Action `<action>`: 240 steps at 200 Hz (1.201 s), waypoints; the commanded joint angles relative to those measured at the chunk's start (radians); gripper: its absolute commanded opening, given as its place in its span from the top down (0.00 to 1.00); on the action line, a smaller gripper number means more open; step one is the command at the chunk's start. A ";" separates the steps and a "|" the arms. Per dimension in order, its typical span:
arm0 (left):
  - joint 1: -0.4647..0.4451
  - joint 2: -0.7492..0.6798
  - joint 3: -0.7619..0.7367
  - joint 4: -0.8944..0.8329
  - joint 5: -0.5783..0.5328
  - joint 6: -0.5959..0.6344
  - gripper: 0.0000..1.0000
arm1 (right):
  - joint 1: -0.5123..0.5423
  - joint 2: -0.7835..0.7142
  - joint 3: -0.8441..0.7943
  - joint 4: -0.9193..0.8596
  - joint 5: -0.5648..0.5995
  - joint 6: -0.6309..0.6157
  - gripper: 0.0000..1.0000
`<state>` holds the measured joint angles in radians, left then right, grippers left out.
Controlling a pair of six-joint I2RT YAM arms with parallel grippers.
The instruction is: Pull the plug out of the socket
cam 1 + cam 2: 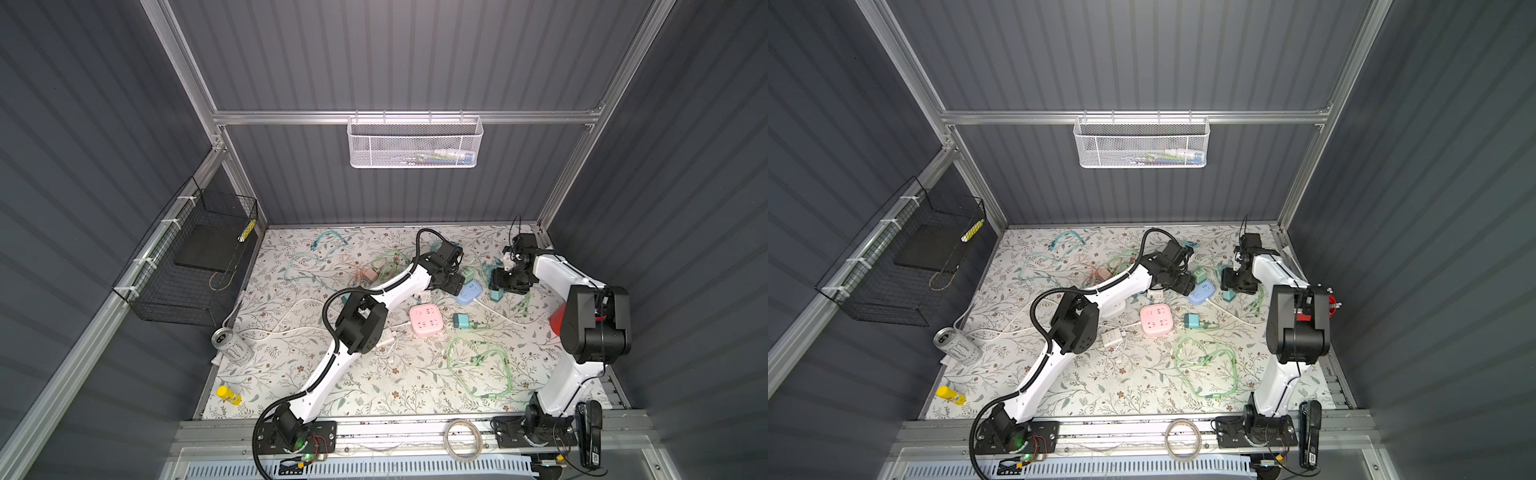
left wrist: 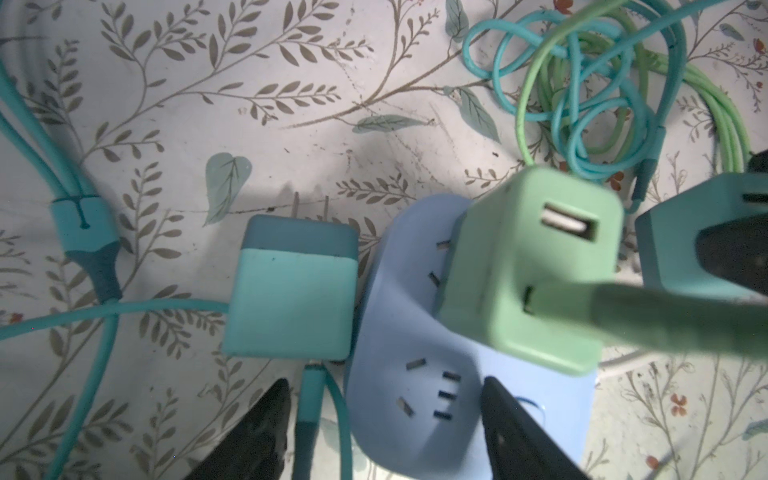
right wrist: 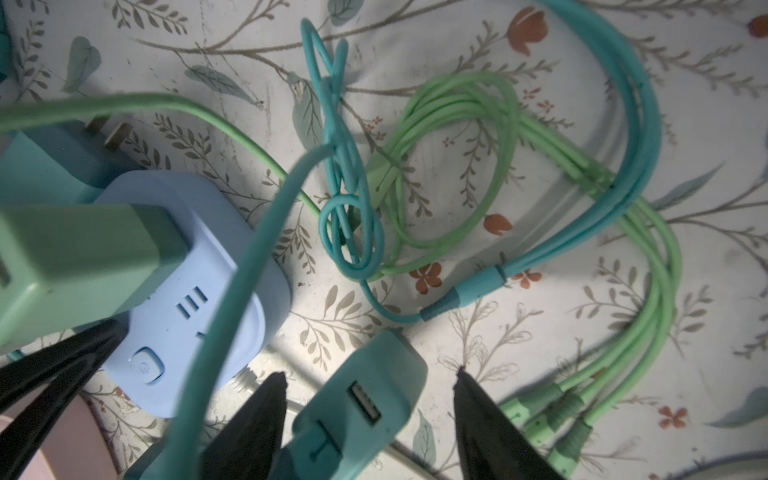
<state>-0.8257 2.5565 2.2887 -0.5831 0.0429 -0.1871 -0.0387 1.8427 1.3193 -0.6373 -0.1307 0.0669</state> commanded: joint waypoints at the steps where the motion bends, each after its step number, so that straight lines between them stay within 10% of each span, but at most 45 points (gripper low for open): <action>1: -0.001 -0.023 -0.032 -0.078 -0.030 0.009 0.27 | -0.003 -0.038 0.023 -0.017 -0.001 0.003 0.34; 240: 0.002 -0.037 -0.051 -0.073 -0.045 0.009 0.27 | 0.039 0.074 0.051 0.008 0.005 0.002 0.45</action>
<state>-0.8257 2.5347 2.2578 -0.5865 0.0223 -0.1871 -0.0082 1.8969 1.3384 -0.6243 -0.1455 0.0704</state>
